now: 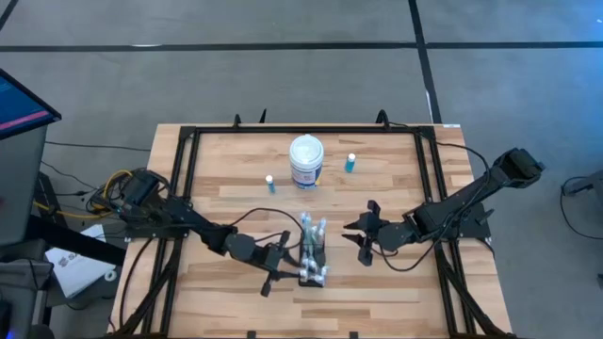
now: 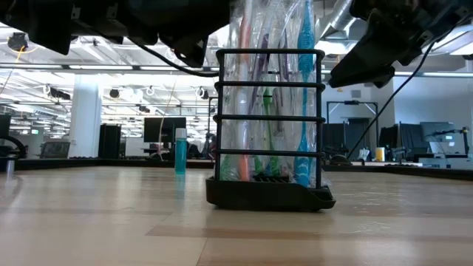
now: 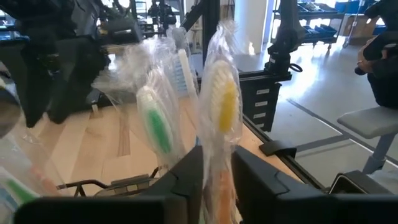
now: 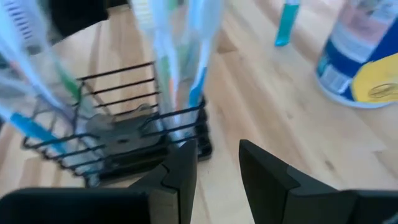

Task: Pick & Place toothbrushing station
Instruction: Put the orange toothbrush into the black mesh organizer, then put the right blue mouthwash into the black mesh organizer

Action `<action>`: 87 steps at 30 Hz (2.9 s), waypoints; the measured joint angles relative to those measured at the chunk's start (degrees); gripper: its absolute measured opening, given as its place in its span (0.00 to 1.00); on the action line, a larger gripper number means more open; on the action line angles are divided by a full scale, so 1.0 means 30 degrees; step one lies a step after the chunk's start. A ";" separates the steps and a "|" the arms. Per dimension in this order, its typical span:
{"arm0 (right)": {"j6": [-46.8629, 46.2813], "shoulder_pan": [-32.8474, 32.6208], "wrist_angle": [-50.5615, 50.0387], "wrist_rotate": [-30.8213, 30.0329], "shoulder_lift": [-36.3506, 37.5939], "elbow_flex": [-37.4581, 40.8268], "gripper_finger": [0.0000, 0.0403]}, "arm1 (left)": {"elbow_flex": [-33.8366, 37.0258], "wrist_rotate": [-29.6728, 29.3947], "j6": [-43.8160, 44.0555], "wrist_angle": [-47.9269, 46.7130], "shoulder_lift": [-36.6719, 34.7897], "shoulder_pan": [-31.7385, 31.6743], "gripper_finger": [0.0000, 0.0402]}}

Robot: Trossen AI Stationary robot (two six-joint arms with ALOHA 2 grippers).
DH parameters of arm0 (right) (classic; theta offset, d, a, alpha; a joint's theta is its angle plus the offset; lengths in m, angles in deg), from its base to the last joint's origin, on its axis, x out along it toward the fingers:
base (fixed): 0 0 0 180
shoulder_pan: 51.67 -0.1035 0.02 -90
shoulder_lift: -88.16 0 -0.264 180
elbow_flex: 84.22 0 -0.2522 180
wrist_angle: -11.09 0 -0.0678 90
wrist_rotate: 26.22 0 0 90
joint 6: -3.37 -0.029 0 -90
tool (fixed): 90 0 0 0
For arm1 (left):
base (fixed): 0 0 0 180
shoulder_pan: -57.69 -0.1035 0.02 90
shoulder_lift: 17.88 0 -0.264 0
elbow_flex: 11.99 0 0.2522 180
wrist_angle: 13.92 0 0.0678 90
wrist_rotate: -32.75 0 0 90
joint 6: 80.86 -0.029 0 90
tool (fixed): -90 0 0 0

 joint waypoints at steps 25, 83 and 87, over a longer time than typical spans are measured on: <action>-0.0845 0.3941 -0.2456 -0.3909 -0.0004 0.0000 0.27 | -0.0007 -0.1957 -0.0008 -0.4043 -0.4729 -0.0109 0.39; 0.1675 1.5947 -0.1838 0.2169 -0.0169 0.0000 0.54 | -0.0007 -0.2177 -0.0015 -0.4472 -0.6786 -0.0648 0.38; 0.2238 1.6140 -0.0416 0.2681 -0.1581 0.0025 0.54 | -0.0007 -0.2114 -0.0015 -0.4454 -0.6969 -0.0648 0.38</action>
